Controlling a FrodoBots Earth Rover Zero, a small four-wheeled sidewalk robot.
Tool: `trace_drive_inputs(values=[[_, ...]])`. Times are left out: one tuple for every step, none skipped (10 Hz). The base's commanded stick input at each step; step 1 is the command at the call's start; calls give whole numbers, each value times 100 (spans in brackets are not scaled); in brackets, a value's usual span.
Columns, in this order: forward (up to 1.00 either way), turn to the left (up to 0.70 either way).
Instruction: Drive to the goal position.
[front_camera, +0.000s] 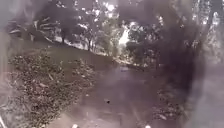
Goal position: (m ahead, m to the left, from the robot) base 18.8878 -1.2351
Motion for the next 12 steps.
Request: trace_drive_inputs(values=[[100,0],[100,0],[100,0],[100,0],[100,0],[100,0],[100,-7],[100,-22],[100,0],[100,0],[100,0],[100,0]])
